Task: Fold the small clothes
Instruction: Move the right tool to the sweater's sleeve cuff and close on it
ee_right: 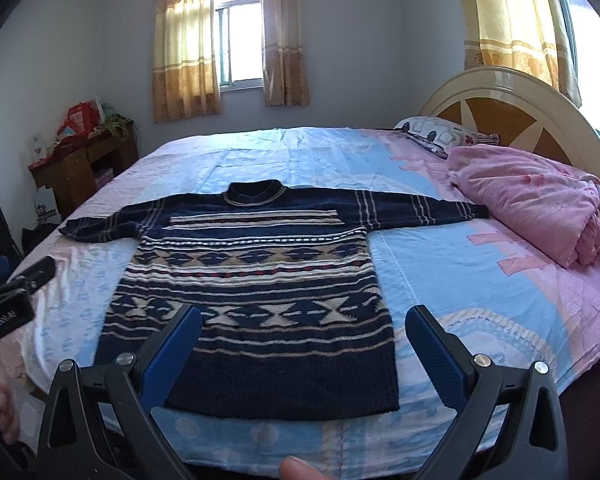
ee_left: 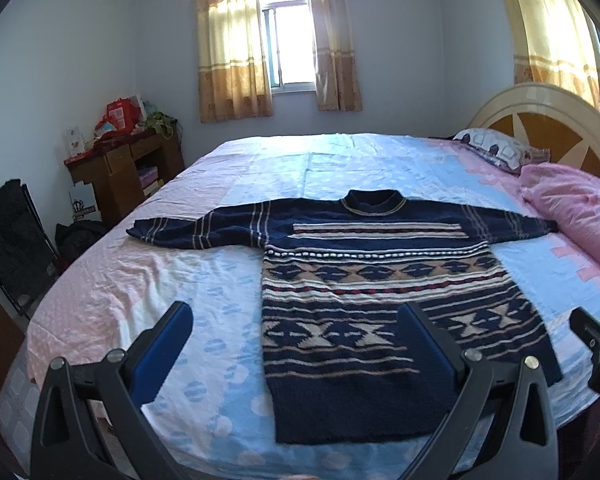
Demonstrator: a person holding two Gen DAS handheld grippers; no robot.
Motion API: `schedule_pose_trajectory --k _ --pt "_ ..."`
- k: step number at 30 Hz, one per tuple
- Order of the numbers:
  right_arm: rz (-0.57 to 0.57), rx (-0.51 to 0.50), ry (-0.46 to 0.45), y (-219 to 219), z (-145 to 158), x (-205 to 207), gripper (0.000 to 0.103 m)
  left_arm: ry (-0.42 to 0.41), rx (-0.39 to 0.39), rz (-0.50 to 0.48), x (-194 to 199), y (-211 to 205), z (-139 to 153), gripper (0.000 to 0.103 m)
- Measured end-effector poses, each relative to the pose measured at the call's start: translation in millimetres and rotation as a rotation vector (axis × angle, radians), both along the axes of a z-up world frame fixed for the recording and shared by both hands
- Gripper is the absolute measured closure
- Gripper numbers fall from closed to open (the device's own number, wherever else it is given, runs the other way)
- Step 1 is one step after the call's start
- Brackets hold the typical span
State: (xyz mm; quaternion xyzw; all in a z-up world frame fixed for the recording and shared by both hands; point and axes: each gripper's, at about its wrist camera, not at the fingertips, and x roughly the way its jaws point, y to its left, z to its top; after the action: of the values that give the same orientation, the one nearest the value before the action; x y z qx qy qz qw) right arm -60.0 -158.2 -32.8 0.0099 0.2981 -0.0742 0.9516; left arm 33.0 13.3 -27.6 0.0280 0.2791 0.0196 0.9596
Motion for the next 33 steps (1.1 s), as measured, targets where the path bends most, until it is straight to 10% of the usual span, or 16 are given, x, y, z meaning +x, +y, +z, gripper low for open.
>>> schedule_pose_trajectory --k 17,33 --pt "-0.021 -0.017 0.144 -45.5 -61.9 94.2 0.001 0.13 0.144 0.011 106.9 -20.4 -35.8 0.0" --pt "-0.154 -0.006 0.211 -176.2 -79.9 195.9 0.001 0.127 0.154 0.003 228.5 -53.2 -49.7 0.0"
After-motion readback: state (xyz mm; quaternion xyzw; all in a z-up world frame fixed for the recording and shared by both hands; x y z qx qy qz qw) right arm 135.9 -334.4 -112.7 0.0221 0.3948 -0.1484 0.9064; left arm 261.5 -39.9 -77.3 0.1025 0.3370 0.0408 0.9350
